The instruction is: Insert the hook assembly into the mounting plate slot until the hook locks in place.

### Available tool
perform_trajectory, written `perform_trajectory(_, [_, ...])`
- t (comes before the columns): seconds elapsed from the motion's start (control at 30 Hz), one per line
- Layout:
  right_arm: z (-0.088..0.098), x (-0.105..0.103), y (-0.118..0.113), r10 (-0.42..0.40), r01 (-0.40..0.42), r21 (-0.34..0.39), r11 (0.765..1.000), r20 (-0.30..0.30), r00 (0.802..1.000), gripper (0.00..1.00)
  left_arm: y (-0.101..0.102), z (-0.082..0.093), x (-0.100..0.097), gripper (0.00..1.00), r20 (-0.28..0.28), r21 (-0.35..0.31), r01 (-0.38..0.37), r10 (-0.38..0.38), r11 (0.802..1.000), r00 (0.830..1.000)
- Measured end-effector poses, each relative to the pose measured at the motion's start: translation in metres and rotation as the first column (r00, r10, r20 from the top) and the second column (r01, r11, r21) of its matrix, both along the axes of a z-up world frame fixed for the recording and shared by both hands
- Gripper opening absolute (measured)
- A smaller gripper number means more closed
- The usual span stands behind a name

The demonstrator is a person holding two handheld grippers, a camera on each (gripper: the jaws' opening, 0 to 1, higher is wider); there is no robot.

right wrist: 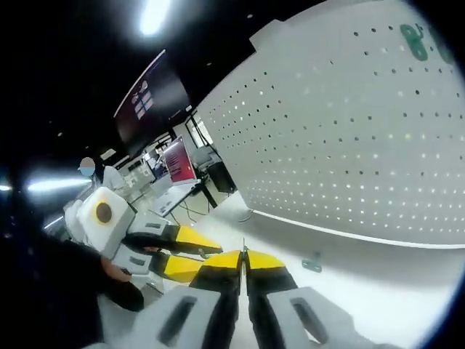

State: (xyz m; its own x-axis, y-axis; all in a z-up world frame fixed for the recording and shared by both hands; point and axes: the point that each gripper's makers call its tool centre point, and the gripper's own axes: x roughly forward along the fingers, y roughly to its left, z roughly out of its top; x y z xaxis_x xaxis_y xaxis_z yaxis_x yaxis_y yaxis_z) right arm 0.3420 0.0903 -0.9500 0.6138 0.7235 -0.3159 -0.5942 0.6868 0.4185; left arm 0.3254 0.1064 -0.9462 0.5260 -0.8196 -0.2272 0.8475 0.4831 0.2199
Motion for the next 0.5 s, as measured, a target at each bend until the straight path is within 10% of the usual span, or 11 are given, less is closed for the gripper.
perform_trajectory(0.5, [0.006, -0.002, -0.020, 0.006, -0.005, -0.035, 0.999, 0.028, 1.000, 0.00, 0.004, 0.007, -0.006, 0.19, -0.012, -0.016, 0.039, -0.039, 0.999, 0.999])
